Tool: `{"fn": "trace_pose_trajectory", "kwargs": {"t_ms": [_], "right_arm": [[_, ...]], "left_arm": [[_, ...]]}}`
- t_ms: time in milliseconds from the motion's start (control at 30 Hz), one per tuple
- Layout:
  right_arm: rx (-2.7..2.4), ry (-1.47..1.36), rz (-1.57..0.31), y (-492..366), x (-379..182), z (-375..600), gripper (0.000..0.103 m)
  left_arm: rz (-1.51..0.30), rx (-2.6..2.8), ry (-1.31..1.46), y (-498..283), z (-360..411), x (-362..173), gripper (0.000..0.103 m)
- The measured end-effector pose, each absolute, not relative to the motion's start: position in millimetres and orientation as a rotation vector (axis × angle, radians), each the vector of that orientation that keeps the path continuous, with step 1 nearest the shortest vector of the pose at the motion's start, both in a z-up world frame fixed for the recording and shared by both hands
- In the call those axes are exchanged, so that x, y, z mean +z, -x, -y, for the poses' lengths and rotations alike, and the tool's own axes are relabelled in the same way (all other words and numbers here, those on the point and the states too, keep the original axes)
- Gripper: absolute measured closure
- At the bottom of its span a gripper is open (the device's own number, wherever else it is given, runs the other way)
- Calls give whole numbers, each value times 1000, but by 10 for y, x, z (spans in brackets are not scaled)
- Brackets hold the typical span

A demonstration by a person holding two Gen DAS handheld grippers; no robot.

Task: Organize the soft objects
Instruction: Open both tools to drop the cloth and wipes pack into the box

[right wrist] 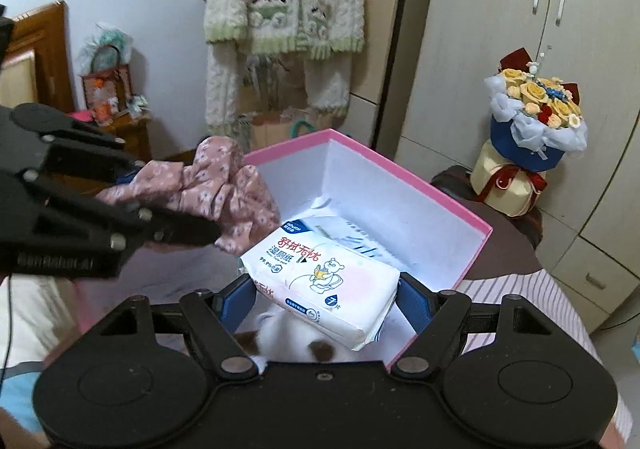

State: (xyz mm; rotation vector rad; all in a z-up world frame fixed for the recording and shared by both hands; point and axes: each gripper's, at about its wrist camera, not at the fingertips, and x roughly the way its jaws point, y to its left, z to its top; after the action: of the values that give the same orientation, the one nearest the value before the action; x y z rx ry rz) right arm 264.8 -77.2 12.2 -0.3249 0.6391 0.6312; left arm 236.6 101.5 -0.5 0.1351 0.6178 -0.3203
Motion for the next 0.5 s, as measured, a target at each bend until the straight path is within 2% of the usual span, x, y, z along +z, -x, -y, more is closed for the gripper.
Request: {"fn": "trace_pose_trajectory", "kwargs": {"t_ms": [167,233,400,500], "right_arm": [[642,357,-674,-2755,42,678,23],[637,382,-681,-2783,-19,640,23],[660,346,-722,-2857,-155,612,22],[675,349,-688,-2782,-131,635,18]], "left_arm": [[-652,-323,-146,-2498,-969,-81,75],[-664,-325,-175,-2534,-947,-103,64],[-681,-333,-104,-2498,-1039,-61,43],[-647,-336,-111,-2354,-1067,26,40]]}}
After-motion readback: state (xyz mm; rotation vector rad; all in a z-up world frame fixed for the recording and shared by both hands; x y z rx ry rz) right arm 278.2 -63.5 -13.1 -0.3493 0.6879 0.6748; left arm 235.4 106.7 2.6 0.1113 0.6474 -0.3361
